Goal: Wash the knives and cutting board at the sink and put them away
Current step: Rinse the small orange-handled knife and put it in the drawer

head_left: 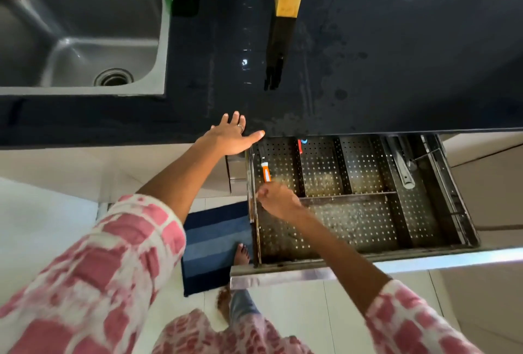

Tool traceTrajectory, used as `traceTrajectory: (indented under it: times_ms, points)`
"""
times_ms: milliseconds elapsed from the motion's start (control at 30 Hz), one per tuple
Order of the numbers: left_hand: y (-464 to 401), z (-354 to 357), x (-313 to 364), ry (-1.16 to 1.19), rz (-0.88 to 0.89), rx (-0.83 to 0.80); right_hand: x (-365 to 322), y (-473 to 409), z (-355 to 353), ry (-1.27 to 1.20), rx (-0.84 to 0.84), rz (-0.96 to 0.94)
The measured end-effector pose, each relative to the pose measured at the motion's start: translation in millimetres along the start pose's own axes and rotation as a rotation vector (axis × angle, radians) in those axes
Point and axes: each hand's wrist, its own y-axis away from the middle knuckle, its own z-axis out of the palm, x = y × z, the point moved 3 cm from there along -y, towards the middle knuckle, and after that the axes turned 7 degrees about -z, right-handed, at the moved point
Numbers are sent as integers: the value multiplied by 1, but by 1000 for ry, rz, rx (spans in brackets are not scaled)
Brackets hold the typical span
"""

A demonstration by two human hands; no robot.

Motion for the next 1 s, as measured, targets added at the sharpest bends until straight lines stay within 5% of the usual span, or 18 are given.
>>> traceTrajectory:
  times_ms: [100,167,400,567,700,767,833,900,1000]
  points:
    - [6,-2,1,-10,0,-13,-6,58,9,74,-547,-77]
    - [7,-2,1,-5,1,-11,-3,88,23,186,-705,-121]
    - [8,0,1,-26,2,7,-5,104,55,836,-313,-531]
    - [5,0,1,-30,10,2,-14,74,34,823,-128,-519]
    - [2,0,1,-33,11,5,-15,43,9,830,205,-366]
    - [1,0,1,-39,7,3,-15,37,-1,528,523,-217]
    - [0,2,1,-49,3,-2,-11,39,-3,-118,776,20]
    - [-1,0,2,-48,2,-11,-10,24,0,-695,610,273]
    - [-4,-5,0,-46,15,-51,-21,-9,-13,-1084,379,269]
